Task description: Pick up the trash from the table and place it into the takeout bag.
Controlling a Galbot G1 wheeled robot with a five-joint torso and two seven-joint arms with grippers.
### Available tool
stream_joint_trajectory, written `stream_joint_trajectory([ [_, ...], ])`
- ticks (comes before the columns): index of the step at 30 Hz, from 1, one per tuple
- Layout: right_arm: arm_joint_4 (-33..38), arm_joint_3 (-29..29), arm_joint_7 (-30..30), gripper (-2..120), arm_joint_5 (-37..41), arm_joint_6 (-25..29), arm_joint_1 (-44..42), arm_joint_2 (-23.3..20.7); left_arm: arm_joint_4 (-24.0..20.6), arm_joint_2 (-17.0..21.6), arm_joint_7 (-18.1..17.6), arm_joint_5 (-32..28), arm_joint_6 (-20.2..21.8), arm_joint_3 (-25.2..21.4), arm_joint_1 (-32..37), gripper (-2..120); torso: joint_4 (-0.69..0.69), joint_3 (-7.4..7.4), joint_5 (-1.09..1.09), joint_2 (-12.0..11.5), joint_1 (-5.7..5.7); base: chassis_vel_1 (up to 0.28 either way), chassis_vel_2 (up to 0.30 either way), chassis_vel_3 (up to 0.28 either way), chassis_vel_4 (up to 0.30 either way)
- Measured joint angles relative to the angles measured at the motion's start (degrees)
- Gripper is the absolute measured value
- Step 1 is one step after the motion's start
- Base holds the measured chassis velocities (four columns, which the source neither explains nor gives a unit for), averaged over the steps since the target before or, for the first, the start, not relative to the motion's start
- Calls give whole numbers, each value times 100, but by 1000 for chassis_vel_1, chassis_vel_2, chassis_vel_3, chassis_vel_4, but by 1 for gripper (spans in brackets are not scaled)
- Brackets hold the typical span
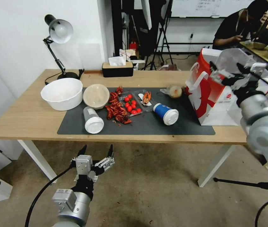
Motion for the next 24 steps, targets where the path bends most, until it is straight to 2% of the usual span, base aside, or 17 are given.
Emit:
stream_joint_trajectory([
  [7, 120, -32, -359, 100, -552, 424, -758, 180, 11, 11, 109, -22, -161, -1, -15, 100, 0, 0, 1, 1, 0, 0, 0, 0, 0],
  [24, -127, 15, -1233, 100, -1518, 1932, -2721, 1135, 53, 49, 126, -56, -174, -14, -35, 100, 0, 0, 1, 1, 0, 0, 0, 0, 0],
])
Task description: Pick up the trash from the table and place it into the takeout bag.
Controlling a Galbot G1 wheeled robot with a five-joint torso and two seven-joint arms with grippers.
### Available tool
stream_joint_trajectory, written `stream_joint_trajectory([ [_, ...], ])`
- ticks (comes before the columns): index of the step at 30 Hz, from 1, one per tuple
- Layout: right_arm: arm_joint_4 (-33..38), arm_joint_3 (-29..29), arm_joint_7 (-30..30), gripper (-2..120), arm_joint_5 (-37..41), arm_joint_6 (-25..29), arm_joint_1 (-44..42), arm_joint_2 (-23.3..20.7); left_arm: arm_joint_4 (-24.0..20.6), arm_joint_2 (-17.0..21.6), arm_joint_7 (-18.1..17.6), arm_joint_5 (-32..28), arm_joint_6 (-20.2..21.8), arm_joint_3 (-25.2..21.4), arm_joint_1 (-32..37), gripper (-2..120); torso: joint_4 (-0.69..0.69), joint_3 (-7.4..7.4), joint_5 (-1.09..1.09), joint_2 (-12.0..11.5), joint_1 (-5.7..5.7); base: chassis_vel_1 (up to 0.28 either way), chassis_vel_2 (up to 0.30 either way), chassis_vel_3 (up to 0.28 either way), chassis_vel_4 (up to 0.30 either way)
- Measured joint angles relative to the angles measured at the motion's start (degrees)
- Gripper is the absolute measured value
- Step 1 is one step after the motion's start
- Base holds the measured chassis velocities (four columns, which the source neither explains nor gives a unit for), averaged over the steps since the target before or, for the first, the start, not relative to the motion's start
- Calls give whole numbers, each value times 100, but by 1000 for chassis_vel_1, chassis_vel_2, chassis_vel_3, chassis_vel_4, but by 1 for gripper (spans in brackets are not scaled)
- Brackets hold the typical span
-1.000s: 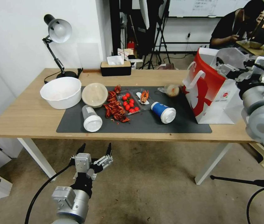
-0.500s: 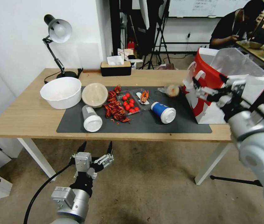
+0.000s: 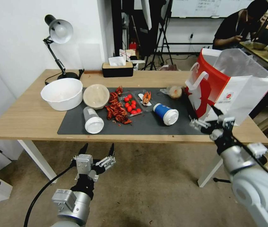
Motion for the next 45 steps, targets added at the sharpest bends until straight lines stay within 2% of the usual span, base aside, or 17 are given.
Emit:
stream_joint_trajectory([
  [3, -86, -15, -83, 100, -128, 386, -428, 212, 31, 14, 11, -8, -2, 5, -18, 100, 0, 0, -1, 0, 0, 0, 0, 0, 0],
  [20, -434, -212, -381, 100, -405, 1177, -1111, 560, 89, 64, 25, -72, -3, -12, -59, 100, 0, 0, -1, -1, 0, 0, 0, 0, 0],
  [37, -505, -332, -338, 100, -541, 1099, -1047, 650, 180, 68, 51, -76, -62, -19, -84, 100, -1, 0, -1, -1, 0, 0, 0, 0, 0],
  [45, -605, -512, -431, 100, 45, 513, 306, 222, 184, 101, 52, -108, -67, -87, -126, 100, 0, 1, 0, -1, 1, 0, 0, 0, 0],
])
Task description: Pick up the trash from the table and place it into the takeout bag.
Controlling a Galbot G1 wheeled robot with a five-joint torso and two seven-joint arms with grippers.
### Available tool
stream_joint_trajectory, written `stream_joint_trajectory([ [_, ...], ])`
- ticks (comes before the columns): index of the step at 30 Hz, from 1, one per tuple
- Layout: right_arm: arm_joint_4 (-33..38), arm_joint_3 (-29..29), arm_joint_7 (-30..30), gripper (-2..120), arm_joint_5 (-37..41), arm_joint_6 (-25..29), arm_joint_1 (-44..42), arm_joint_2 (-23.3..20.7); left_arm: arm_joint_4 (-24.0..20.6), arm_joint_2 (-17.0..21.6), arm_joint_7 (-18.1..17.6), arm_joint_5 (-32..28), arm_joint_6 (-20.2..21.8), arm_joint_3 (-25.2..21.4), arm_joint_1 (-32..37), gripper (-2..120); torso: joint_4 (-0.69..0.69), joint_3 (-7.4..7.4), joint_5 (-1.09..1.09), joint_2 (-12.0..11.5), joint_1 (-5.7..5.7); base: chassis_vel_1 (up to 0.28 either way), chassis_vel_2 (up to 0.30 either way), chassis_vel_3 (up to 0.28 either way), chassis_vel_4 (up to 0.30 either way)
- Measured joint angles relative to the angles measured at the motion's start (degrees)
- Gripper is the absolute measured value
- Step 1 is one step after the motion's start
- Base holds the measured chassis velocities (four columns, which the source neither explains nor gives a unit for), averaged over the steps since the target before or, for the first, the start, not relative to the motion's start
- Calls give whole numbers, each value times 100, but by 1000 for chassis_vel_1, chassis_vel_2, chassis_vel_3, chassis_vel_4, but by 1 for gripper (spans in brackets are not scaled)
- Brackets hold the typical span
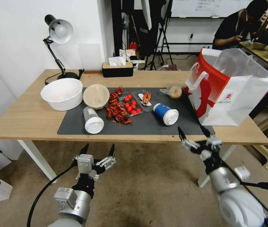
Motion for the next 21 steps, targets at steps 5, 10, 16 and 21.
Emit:
stream_joint_trajectory([
  [5, -79, -85, 2, 100, 307, -329, 491, -188, -13, -17, 0, 14, -6, 8, 41, 100, 0, 0, 0, 0, 0, 0, 0, 0, 0],
  [10, -411, -418, -38, 100, 653, -584, 1341, -433, -22, -53, 1, 56, -15, 24, 58, 100, 0, 0, -1, 0, 0, 0, 0, 0, 0],
  [16, -1002, -1057, -71, 100, 853, -859, 2279, -610, -33, -62, -2, 92, -15, 1, 89, 100, 0, 1, 0, 0, 1, 0, 0, 0, 0],
  [21, -1252, -1302, -13, 100, 923, -1282, 2616, -647, -30, -69, -5, 96, -15, -7, 92, 100, 0, 1, 0, 0, 1, 0, 0, 0, 0],
])
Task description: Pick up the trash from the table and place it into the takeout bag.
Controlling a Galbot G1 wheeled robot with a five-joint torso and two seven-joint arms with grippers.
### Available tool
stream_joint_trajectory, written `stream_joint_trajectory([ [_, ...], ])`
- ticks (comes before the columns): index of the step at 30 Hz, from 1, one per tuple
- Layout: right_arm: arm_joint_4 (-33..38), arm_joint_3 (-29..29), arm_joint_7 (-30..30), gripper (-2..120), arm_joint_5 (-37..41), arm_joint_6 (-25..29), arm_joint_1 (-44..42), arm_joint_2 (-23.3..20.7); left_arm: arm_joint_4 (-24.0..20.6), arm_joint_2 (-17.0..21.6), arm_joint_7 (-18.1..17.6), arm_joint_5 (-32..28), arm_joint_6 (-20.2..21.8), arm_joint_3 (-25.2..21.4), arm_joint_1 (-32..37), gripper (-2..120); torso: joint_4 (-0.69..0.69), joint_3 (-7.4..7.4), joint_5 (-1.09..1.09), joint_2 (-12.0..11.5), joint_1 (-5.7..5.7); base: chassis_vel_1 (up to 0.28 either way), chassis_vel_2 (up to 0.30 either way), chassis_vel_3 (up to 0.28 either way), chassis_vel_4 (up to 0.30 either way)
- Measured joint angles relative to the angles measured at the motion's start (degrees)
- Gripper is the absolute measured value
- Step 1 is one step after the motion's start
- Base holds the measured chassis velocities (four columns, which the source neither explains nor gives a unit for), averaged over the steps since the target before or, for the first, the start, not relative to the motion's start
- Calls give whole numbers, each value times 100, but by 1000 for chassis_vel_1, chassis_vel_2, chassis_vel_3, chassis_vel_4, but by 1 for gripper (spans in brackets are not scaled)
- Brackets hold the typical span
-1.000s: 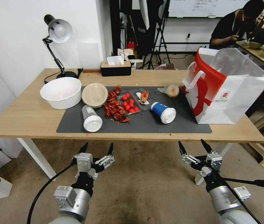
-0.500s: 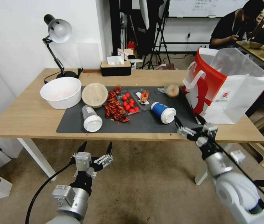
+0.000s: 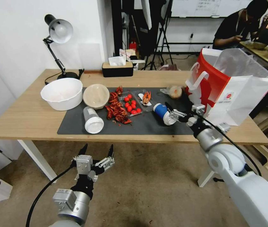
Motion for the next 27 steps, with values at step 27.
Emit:
stream_joint_trajectory([
  [27, 70, 37, 416, 100, 462, -2382, 424, -164, -34, 5, -12, 147, -92, -24, 100, 100, 0, -1, -1, 0, -1, 0, 0, 0, 0],
])
